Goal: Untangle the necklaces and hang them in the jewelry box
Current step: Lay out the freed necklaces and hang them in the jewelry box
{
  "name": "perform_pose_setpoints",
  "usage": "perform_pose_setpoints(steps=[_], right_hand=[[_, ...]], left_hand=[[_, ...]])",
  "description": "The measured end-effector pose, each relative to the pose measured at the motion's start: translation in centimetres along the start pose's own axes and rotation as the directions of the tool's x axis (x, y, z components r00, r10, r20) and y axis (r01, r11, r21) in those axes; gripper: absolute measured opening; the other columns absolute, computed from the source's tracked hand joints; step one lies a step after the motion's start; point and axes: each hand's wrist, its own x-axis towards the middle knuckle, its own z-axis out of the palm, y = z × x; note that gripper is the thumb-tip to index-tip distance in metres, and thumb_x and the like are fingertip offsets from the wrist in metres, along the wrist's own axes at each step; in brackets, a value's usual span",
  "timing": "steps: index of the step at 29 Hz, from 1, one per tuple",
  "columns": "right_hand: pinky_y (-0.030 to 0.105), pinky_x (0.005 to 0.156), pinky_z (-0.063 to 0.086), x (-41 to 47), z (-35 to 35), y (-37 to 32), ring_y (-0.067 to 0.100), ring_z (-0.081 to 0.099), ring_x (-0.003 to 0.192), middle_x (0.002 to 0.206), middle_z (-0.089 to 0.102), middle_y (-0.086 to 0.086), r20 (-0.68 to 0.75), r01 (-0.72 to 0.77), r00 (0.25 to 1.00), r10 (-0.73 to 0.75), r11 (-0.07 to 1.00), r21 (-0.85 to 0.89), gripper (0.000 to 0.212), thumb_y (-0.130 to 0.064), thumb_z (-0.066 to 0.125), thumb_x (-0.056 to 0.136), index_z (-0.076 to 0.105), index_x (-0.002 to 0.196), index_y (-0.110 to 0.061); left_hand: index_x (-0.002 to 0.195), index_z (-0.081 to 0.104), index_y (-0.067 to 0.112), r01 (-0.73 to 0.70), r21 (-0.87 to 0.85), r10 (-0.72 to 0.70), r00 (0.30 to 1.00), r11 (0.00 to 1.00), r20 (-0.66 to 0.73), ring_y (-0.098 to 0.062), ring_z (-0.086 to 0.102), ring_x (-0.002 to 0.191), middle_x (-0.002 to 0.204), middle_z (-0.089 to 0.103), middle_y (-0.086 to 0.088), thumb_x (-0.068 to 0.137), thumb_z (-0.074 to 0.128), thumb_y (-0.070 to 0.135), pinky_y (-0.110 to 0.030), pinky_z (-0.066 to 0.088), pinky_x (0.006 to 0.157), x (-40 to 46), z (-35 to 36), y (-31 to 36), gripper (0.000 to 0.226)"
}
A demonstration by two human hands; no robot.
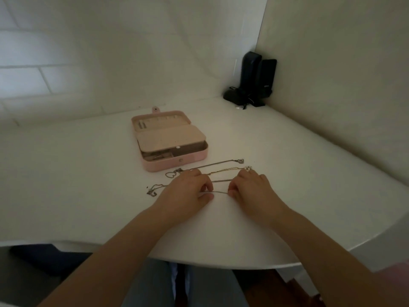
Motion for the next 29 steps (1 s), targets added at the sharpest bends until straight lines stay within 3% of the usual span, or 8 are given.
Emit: perform_pose_setpoints(steps=[4,6,9,13,17,22,26,29], right_hand=[[0.032,0.090,0.025,0.1,-0.2,-0.5,0.022,0.039,0.115,0.118,0.047,0.004,0.074,0.059,0.996,-0.055,0.997,-0.054,0.025,-0.023,0.033,0.099,0.053,0.112,-0.016],[0.029,0.089,0.030,0.1,-0.8,-0.6,0.020,0.044,0.104,0.104,0.051,0.002,0.052,-0.006,0.999,-0.006,0.975,0.221,0.019,-0.019,0.038,0.097,0.056,0.097,-0.017],[0.013,0.066,0.035,0.1,-2.1,-0.2,0.015,0.046,0.079,0.079,0.050,-0.002,0.064,-0.108,0.994,0.087,0.776,0.621,0.021,-0.015,0.042,0.096,0.054,0.079,-0.012],[0.024,0.079,0.041,0.3,-2.4,0.6,0.007,0.057,0.081,0.083,0.062,-0.005,0.121,-0.144,0.990,0.077,0.538,0.831,0.021,-0.017,0.044,0.096,0.061,0.084,-0.014],[0.021,0.079,0.049,0.4,-2.4,0.6,0.009,0.064,0.074,0.076,0.065,0.004,0.132,-0.109,0.990,-0.052,0.320,0.941,0.016,-0.011,0.042,0.096,0.051,0.084,-0.007],[0.029,0.082,0.049,1.0,-2.5,0.0,0.019,0.065,0.078,0.072,0.067,0.004,0.181,-0.160,0.976,-0.118,0.172,0.972,0.012,-0.014,0.043,0.096,0.054,0.092,-0.009],[0.033,0.087,0.049,2.1,-4.0,-1.0,0.026,0.065,0.086,0.081,0.068,0.012,0.165,-0.164,0.964,-0.207,0.021,0.986,0.026,-0.025,0.046,0.091,0.059,0.107,-0.010],[0.031,0.090,0.051,4.0,-5.6,-2.0,0.020,0.066,0.086,0.088,0.068,0.012,0.116,-0.105,0.964,-0.238,0.061,0.993,0.031,-0.023,0.047,0.091,0.060,0.110,-0.003]], left_hand=[[0.109,0.061,0.023,-0.065,-0.014,0.064,0.998,0.998,-0.017,-0.015,0.045,0.107,0.111,0.056,0.002,0.084,0.059,0.030,-0.024,0.031,0.093,0.3,0.8,0.3,0.026],[0.105,0.064,0.023,-0.091,-0.036,0.090,0.996,0.995,-0.028,-0.016,0.045,0.104,0.107,0.057,0.002,0.084,0.060,0.028,-0.023,0.031,0.091,0.4,0.9,0.4,0.022],[0.091,0.068,0.021,-0.118,-0.125,0.115,0.993,0.985,-0.032,-0.016,0.050,0.094,0.094,0.061,0.002,0.084,0.061,0.023,-0.027,0.037,0.084,0.5,0.7,0.2,0.010],[0.088,0.066,0.024,-0.046,-0.227,0.051,0.999,0.973,0.017,-0.005,0.052,0.076,0.080,0.062,0.011,0.087,0.057,0.024,-0.014,0.037,0.068,0.4,0.0,0.5,0.009],[0.078,0.063,0.035,0.056,-0.481,-0.041,0.998,0.875,0.042,0.003,0.056,0.064,0.065,0.066,0.017,0.088,0.056,0.024,-0.010,0.040,0.062,0.5,-1.2,0.7,0.017],[0.080,0.066,0.026,0.068,-0.713,-0.094,0.996,0.698,0.003,-0.007,0.062,0.060,0.058,0.064,0.007,0.090,0.051,0.016,-0.015,0.049,0.067,1.0,-4.5,1.0,0.021],[0.081,0.067,0.023,0.007,-0.690,-0.040,0.999,0.724,-0.032,-0.005,0.059,0.056,0.054,0.060,0.008,0.089,0.053,0.014,-0.015,0.048,0.061,1.8,-6.9,1.0,0.019],[0.075,0.066,0.025,-0.016,-0.679,-0.049,0.996,0.734,-0.077,-0.003,0.060,0.057,0.056,0.062,0.009,0.089,0.054,0.013,-0.014,0.048,0.061,2.7,-8.4,0.1,0.022]])
